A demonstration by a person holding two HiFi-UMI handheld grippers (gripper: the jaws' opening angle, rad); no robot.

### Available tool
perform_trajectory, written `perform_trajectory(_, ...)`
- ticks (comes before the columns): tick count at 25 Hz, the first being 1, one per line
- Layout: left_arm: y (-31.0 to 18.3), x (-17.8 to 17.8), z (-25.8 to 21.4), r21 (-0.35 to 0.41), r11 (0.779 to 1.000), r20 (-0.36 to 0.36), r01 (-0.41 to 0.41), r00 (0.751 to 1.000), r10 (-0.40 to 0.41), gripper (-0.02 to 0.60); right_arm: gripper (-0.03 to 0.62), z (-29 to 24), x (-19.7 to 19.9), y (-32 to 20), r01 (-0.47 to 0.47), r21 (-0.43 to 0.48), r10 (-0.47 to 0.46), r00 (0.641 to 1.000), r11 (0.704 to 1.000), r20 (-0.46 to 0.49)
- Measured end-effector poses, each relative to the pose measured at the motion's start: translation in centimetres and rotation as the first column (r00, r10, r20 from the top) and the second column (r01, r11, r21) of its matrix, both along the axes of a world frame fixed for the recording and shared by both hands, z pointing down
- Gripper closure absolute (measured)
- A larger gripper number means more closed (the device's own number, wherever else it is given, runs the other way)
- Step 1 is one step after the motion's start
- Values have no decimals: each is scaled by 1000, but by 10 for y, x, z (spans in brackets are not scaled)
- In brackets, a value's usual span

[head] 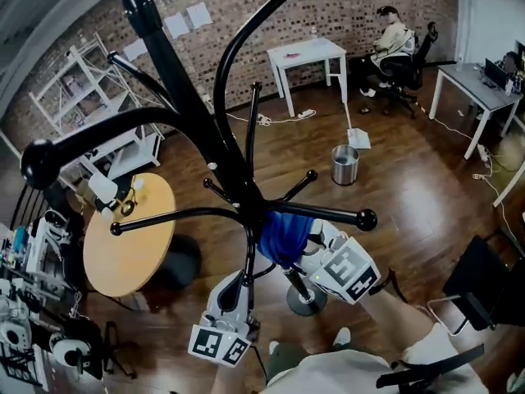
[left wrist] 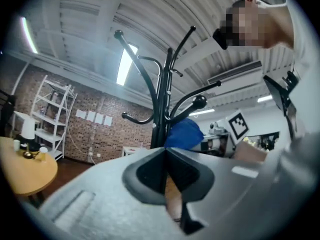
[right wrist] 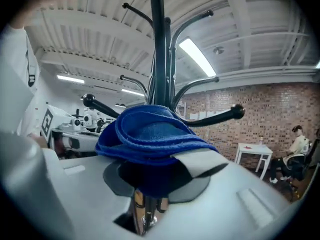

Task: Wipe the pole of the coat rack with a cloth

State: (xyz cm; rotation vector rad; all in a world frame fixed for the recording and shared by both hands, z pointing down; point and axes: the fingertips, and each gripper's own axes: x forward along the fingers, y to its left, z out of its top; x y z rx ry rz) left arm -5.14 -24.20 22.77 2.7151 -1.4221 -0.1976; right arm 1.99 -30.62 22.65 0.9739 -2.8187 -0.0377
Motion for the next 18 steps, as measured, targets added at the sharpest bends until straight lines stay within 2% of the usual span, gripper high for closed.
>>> perform_trajectory(2, 8, -12, 9, -32, 998, 22, 55, 998, -54, 579, 488, 26, -13, -4, 50, -35, -50, 999, 998, -10)
perform_trajectory(4, 10, -21, 14, -51, 993, 32, 106, 994, -104, 579, 487, 66, -14, -8, 69, -75, -73, 995, 995, -64)
perform_trajectory(7, 13, -28, 15, -38, 988, 40, 148, 988, -146, 579, 484, 133, -20, -12, 55, -163, -75, 990, 985, -122)
perform_trajectory(12, 27, -40, 16, -26, 981, 15, 191, 981, -191, 579, 479, 235, -29, -3, 1, -339, -100, 956, 941, -276)
perform_trajectory(14, 30, -37, 18, -39, 982, -3, 184, 983, -184, 579, 479, 255, -24, -6, -8, -375, -99, 959, 927, -266)
perform_trajectory(16, 36, -34, 14, -38, 985, -13, 169, 986, -169, 579, 477, 252, -19, -8, -20, -398, -73, 974, 917, -216)
perform_trajectory(18, 48, -35, 6, -25, 987, -19, 156, 988, -156, 579, 480, 230, -14, -1, -37, -371, -22, 988, 928, -156)
